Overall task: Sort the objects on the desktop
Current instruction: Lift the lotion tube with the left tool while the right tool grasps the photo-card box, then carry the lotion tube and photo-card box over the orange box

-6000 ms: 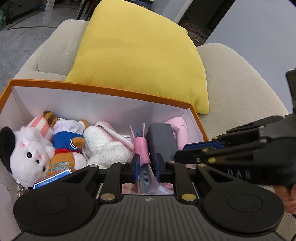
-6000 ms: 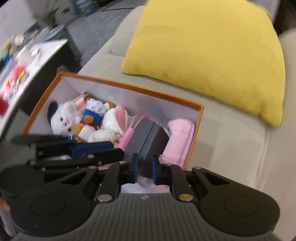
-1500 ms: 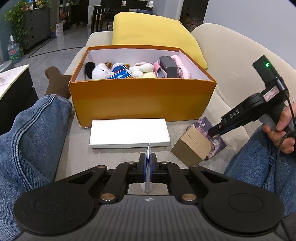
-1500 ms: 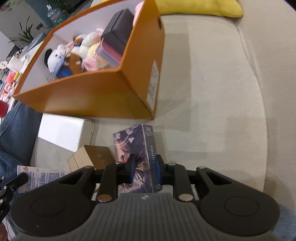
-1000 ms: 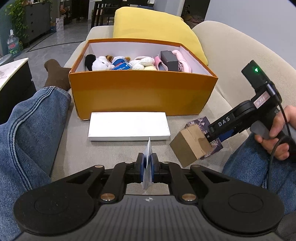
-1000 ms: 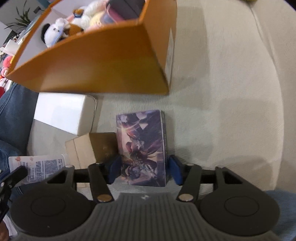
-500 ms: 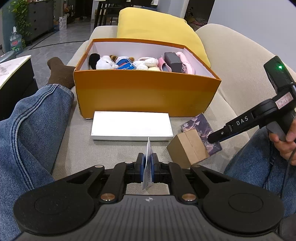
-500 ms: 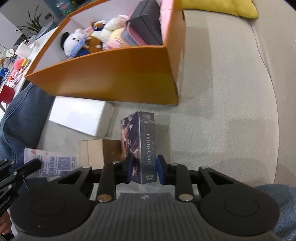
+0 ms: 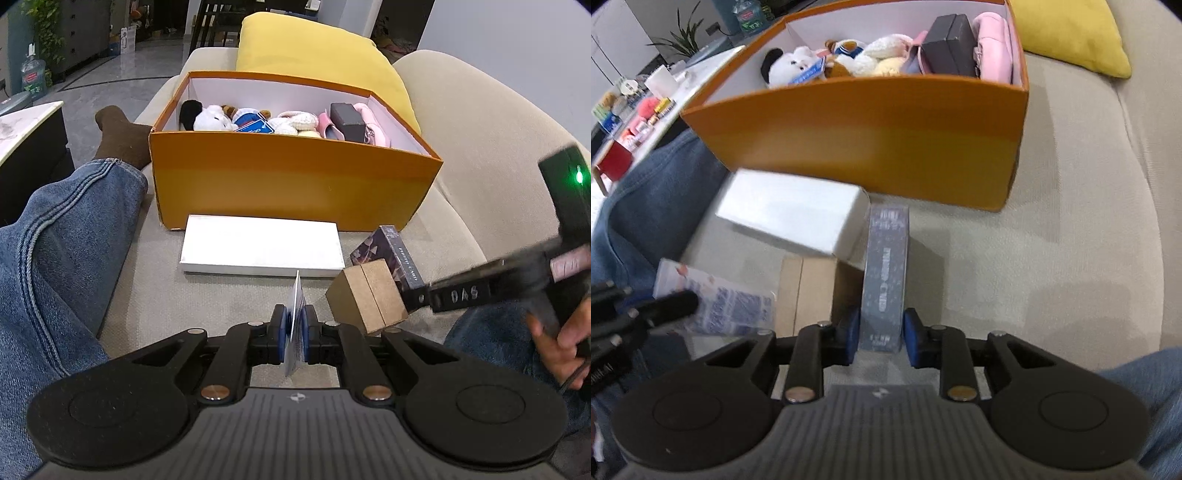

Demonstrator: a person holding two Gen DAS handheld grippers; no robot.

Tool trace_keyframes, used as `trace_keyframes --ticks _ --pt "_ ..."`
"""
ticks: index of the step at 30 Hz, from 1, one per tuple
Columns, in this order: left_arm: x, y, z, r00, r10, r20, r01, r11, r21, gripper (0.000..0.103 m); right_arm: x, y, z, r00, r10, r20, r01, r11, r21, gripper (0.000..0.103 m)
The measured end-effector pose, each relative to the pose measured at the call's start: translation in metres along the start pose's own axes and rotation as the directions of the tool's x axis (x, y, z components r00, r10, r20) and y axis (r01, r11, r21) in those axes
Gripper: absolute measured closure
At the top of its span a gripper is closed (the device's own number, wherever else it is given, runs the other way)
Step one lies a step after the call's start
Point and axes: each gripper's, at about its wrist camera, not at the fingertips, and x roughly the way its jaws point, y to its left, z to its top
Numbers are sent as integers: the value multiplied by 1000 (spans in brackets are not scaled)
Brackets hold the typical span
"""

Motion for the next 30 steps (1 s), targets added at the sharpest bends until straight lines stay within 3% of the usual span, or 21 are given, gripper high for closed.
trace_keyframes --ticks 7,16,25,30 --pt "-2 3 1 1000 10 21 -9 1000 -15 95 -12 -10 -15 995 1 95 -7 998 64 78" --pt "-17 -2 20 997 -24 67 25 999 -19 96 -56 -28 1 976 -8 218 -13 995 96 79" --pt "-52 -19 80 978 -129 163 126 992 32 96 -111 -37 25 949 87 302 -131 983 127 79" --pt "-56 -36 122 959 -124 256 101 990 99 96 -147 -41 67 942 124 313 -167 979 114 79"
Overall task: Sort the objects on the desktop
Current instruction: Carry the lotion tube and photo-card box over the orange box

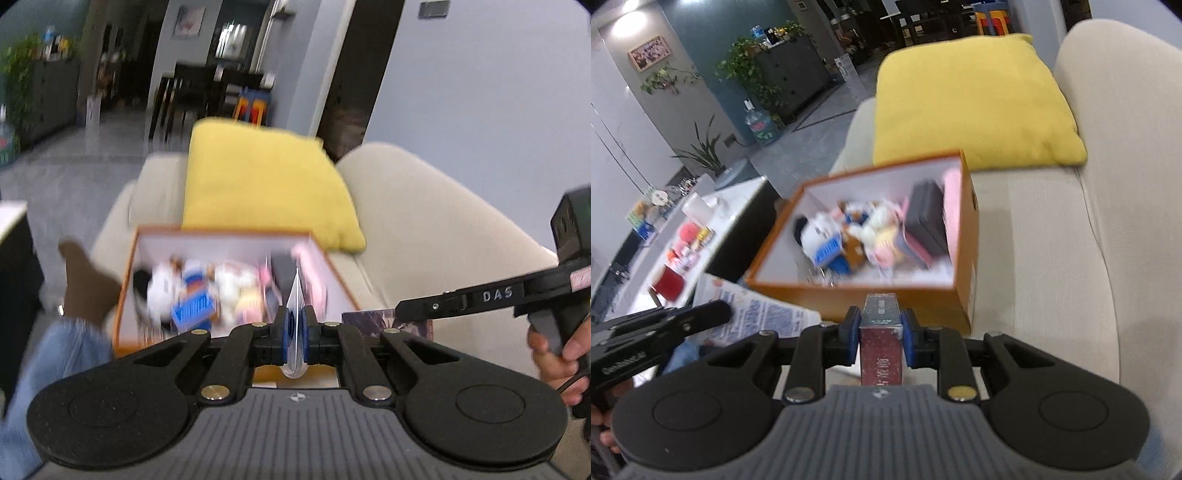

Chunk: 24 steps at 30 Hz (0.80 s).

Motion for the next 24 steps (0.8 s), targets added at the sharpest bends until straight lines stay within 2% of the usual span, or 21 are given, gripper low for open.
trace_keyframes --ticks 4,9,14,24 --pt "31 -8 21 1000 -3 28 3 1000 25 96 4 6 42 999 -48 -18 47 998 -39 79" --pt "96 -7 23 999 -23 -27 23 1000 3 96 47 4 78 980 -146 -133 137 988 -77 79" --pt "142 3 10 993 -63 -101 60 998 -34 96 95 -8 94 937 -208 -279 194 978 -80 79" --pt "185 1 -5 979 -85 -183 79 996 -39 96 155 -10 111 848 -290 -443 262 957 -125 78"
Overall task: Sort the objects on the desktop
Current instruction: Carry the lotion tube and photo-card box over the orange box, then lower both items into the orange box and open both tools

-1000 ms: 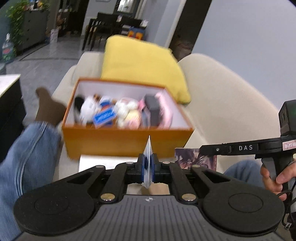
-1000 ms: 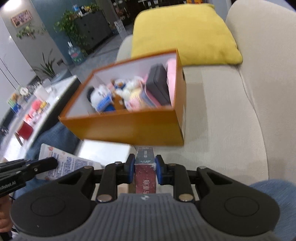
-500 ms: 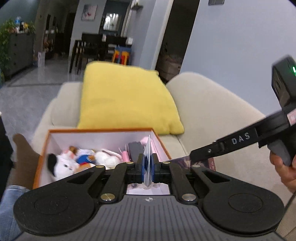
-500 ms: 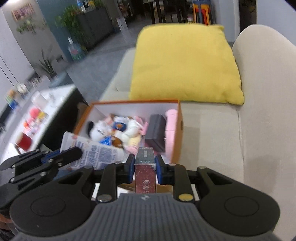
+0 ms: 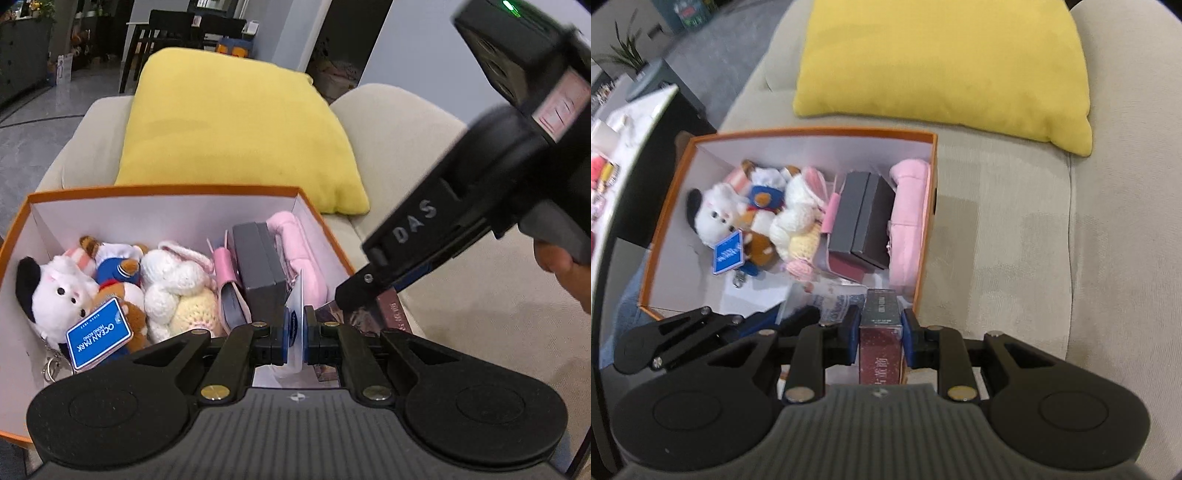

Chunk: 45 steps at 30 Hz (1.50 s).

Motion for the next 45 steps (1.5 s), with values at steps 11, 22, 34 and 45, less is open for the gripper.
trace_keyframes --ticks 11,22,34,45 --pt "24 6 -2 999 9 -53 -12 998 -60 96 30 -5 13 997 11 -79 -11 1000 6 76" --pt "30 -3 2 996 17 -86 -29 990 -136 93 -2 -20 3 994 58 95 -61 998 28 73" --pt "29 -16 1 994 -5 -108 -17 981 -194 82 -2 -67 -36 982 75 172 -97 988 122 68" --pt "37 -29 1 991 29 -132 -47 990 -132 72 16 -97 -60 986 86 146 -113 976 185 67"
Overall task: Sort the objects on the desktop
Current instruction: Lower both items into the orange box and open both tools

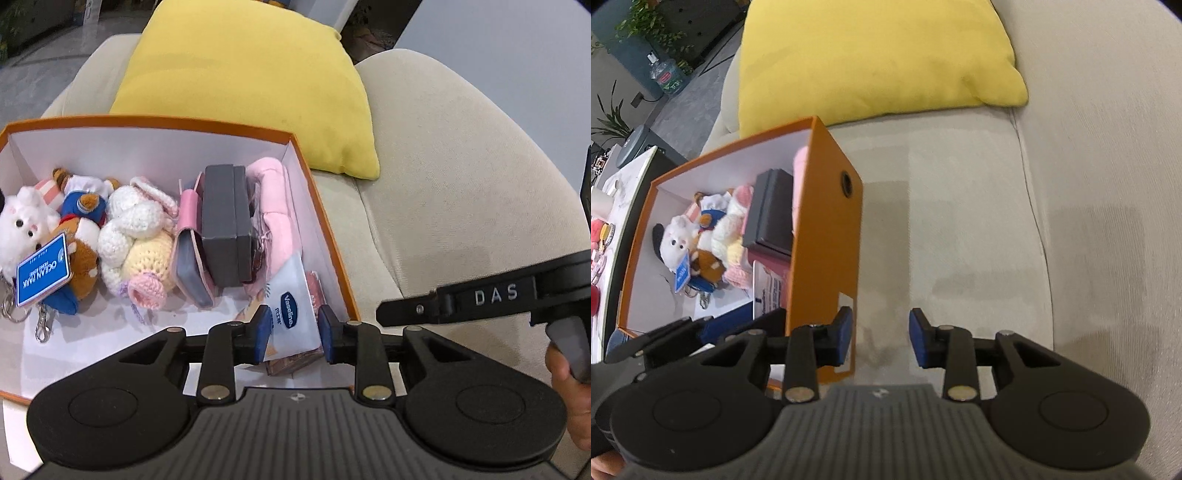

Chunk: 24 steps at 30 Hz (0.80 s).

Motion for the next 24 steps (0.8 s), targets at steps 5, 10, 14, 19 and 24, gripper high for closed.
trace_keyframes --ticks 5,10,14,19,24 --pt "-2 -4 0 1000 17 -3 -17 1000 22 72 2 -8 -6 1000 -1 -11 1 1000 9 67" --pt "-6 -4 0 999 34 -2 -34 999 32 68 2 -10 -9 1000 -5 -11 5 1000 11 63" --pt "-8 -2 1 1000 25 -2 -25 1000 19 54 2 -8 -13 1000 -9 -8 9 1000 -10 61" --pt "-12 -2 2 999 32 14 -32 999 26 54 1 -9 -16 1000 -12 -6 12 1000 -22 58" --pt "-17 -1 4 999 42 28 -43 999 28 54 1 -11 -19 1000 -12 -5 12 1000 -18 57"
